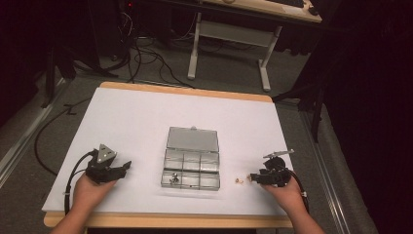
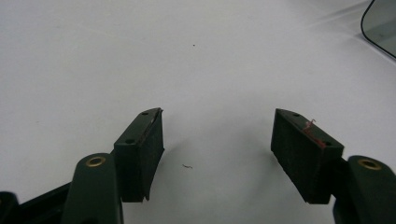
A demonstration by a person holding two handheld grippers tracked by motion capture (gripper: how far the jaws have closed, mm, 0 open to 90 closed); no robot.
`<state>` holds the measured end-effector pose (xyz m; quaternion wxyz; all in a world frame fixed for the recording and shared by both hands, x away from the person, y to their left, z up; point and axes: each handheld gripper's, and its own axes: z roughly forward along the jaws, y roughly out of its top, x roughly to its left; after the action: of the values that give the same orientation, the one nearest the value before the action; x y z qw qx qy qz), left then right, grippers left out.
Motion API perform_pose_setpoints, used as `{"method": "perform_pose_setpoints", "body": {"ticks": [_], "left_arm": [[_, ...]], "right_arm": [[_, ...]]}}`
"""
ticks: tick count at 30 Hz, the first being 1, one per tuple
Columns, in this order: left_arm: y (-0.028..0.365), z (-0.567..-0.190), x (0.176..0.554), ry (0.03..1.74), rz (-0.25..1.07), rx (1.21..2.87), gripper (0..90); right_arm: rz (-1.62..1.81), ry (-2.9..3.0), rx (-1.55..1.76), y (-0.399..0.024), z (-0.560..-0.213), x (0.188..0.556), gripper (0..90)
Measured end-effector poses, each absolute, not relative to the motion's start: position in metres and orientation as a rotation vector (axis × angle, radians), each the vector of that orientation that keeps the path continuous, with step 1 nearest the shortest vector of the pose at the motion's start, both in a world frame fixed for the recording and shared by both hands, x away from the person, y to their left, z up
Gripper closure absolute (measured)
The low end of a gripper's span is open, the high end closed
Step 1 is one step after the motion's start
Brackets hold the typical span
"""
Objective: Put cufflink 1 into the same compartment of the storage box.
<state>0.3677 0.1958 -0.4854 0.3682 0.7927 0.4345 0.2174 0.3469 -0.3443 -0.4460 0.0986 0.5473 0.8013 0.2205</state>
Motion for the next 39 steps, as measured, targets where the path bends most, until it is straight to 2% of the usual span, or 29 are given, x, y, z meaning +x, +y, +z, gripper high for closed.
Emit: {"method": "perform_pose_setpoints", "body": {"ticks": [15,26,39], "left_arm": [[0.196,-0.486,0.367,1.107,0.566,2.034,34.7],[0.195,-0.485,0.367,1.105,0.562,2.04,34.7],[0.195,-0.486,0.368,1.124,0.565,2.045,34.9]], "right_arm": [[0.52,2.509,1.609,-0.343,-0.437,0.346,54.4],[0.469,2.588,1.56,-0.327,-0.429,0.35,57.2],[0.327,2.673,1.512,-0.311,-0.433,0.37,72.2]]}}
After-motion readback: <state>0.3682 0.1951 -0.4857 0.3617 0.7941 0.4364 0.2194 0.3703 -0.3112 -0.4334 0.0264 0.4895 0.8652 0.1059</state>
